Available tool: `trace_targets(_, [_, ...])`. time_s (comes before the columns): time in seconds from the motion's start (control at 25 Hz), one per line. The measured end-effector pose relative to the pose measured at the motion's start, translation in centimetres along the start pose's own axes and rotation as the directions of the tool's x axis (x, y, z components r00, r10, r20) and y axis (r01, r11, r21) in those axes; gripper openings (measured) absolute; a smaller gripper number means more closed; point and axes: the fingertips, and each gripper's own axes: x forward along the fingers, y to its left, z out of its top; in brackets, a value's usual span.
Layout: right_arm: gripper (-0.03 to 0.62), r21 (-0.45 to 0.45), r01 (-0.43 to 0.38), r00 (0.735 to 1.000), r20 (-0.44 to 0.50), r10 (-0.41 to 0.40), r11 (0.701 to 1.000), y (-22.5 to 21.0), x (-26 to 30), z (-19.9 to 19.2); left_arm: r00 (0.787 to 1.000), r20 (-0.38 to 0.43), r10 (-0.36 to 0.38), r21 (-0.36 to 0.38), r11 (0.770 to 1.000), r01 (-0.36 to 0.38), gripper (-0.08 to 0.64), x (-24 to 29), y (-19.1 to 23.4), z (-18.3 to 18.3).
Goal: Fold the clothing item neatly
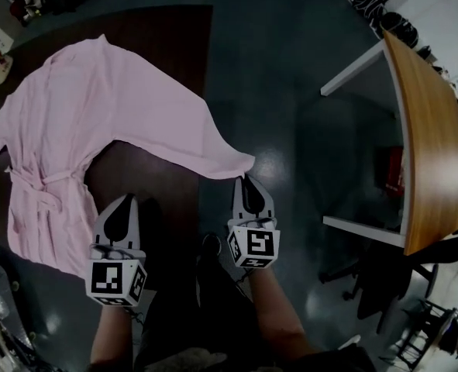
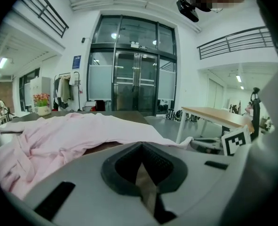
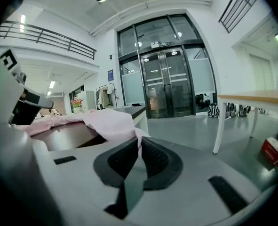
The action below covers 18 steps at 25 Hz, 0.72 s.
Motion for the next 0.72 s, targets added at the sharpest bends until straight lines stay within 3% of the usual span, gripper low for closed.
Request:
trace_targets(0.36, [0.014,-0.079,-0.035,0.999,-0.021,0.034,0.996,2.9,0.6,9.8,0.992,0.049,0.115,0.025,0.993,-0.116,0.009,-6.1,6.5,5.3])
trace_targets(0.52, [0.014,-0.094,0.002,0.999,-0.034,-0.005,0.996,4.5,0.3,12.0,0.990,0.077,0.122,0.044,0.991,-0.125,0.009,-8.6,10.0,7.0])
trace_targets(0.72, [0.014,-0.132,0.049,0.999,0.019,-0.047,0.990,8.2,1.1,15.7,0.990,0.105,0.092,0.062,0.993,-0.099,0.009,-10.3,16.0,7.8])
